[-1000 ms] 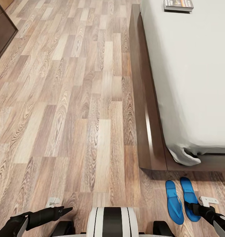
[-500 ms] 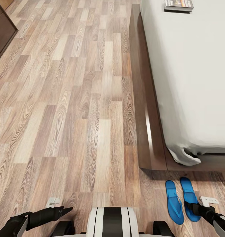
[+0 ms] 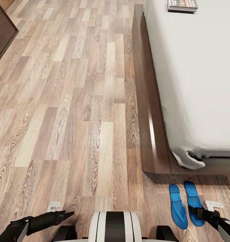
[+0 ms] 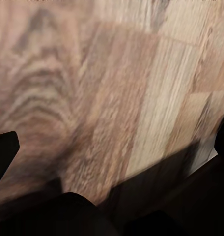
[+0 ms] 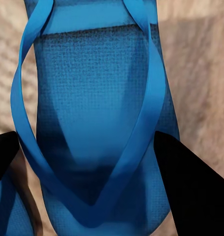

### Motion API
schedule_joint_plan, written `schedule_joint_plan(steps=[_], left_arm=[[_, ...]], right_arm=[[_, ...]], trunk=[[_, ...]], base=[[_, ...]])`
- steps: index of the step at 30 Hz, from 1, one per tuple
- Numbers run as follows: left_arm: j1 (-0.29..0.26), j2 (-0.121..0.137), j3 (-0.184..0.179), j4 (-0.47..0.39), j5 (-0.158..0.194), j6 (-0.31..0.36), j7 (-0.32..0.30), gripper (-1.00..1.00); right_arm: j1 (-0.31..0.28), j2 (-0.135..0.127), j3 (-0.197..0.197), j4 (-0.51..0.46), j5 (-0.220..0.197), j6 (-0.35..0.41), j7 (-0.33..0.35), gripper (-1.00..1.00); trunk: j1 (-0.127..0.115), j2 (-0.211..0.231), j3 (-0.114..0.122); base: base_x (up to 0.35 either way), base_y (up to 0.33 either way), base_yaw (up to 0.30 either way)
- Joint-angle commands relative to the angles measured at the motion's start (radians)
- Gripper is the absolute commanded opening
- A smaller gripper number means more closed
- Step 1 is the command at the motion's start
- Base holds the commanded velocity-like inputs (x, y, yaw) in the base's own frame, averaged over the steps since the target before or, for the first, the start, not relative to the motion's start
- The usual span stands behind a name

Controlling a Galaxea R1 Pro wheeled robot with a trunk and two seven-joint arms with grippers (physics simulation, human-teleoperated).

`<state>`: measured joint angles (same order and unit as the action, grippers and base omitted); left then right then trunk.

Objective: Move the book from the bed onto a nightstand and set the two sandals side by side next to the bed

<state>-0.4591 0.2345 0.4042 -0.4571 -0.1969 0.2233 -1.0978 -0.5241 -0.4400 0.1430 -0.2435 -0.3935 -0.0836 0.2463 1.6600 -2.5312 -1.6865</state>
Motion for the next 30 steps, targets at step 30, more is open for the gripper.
schedule_joint_plan(steps=[30], left_arm=[[-0.001,-0.001,0.008,-0.001,-0.009,0.011,-0.007,1.00]], right_arm=[[-0.002,0.000,0.009,0.006,-0.005,0.021,0.002,-1.00]], trunk=[[-0.002,0.001,0.019]], base=[[0.000,0.000,0.000]])
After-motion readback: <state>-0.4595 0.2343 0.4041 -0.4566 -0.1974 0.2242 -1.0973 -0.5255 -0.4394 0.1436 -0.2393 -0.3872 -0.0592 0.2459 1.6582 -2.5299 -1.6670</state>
